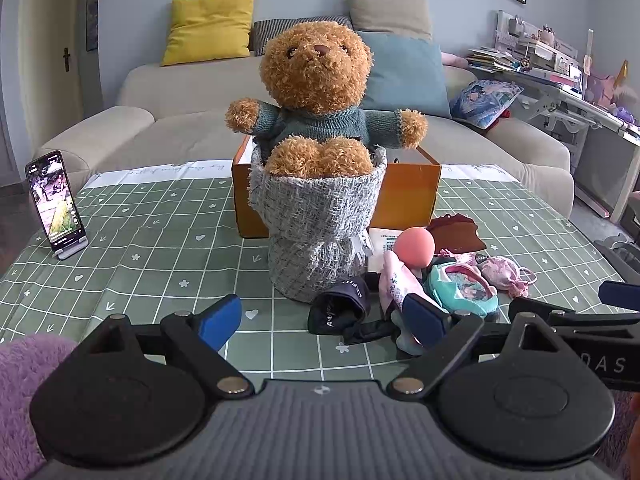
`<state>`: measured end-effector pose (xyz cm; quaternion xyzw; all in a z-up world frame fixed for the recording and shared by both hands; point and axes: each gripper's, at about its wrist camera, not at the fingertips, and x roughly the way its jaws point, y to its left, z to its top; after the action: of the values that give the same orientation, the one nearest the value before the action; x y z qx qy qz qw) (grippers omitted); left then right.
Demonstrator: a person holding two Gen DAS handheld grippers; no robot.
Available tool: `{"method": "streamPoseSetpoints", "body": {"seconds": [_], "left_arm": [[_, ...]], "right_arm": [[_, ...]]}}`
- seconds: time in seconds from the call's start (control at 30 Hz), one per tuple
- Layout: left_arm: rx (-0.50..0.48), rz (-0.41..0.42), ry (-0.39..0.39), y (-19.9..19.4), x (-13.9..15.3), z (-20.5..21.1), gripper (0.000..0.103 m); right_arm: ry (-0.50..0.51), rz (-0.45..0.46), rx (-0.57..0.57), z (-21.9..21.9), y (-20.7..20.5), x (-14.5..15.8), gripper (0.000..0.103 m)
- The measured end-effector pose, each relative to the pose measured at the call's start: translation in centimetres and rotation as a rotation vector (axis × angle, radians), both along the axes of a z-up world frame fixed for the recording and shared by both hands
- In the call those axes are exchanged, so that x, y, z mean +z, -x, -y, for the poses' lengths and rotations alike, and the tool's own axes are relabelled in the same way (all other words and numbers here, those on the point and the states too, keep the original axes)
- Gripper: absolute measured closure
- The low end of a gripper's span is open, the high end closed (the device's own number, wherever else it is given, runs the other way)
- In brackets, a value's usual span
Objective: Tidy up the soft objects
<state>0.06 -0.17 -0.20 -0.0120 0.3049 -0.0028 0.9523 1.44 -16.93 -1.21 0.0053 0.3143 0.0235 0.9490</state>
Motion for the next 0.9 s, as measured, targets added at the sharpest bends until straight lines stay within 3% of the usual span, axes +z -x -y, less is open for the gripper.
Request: {"method": "streamPoseSetpoints", "body": {"seconds": [0.4,0.63,0.9], "left_arm": [[-0.002,-0.007,-0.004,0.0,-0.2,0.1,0.001],[-0.031,-0.032,0.011,-0.5,-0.4,0.2,0.015],[-0.045,-0.069,0.017,-1.2,-0.9,0.3,0.017]], "right_arm": [[-0.002,-0.008,-0.003,0.2,0.0,-0.2,0.003],[0.000,-0.028,-0.007,0.3,-0.7,-0.4,0.003],[0.001,-0.051,-0.004,0.1,-1.4,-0.7,0.003]]}}
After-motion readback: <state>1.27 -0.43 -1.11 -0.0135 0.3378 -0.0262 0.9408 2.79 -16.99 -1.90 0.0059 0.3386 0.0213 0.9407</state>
